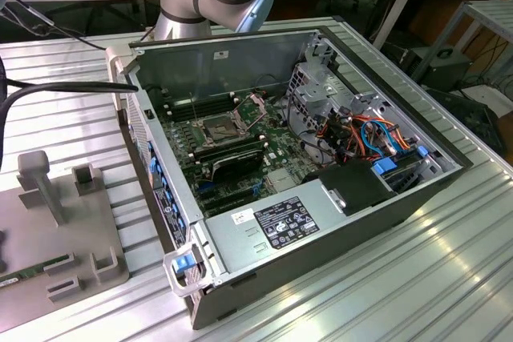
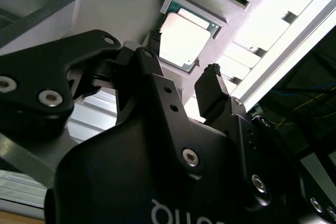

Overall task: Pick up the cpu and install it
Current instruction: 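Pick up the cpu and move it towards the insertion slot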

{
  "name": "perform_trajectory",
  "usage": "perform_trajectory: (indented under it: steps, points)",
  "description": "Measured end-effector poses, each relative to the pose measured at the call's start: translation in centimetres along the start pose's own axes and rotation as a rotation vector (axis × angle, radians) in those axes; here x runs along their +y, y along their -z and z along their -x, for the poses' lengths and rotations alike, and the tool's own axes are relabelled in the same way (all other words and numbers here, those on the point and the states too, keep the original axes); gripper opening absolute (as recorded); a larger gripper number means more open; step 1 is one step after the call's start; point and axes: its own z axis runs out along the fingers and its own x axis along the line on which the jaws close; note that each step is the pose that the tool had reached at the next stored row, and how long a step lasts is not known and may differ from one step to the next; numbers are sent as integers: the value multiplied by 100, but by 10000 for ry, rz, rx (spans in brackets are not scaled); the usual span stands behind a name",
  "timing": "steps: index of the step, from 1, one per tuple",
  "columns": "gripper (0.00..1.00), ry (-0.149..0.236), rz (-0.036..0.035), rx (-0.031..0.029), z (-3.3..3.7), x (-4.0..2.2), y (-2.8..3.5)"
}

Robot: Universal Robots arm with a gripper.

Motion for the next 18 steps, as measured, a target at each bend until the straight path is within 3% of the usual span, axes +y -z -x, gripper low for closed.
perform_trajectory:
  steps: [1, 2, 3, 18]
  points:
    - [54, 0, 0, 1, 0, 0, 0]
    - [54, 0, -1, 2, -2, -3, -71]
    - [54, 0, 0, 0, -2, -4, -93]
    - [54, 0, 4, -4, -2, -5, -118]
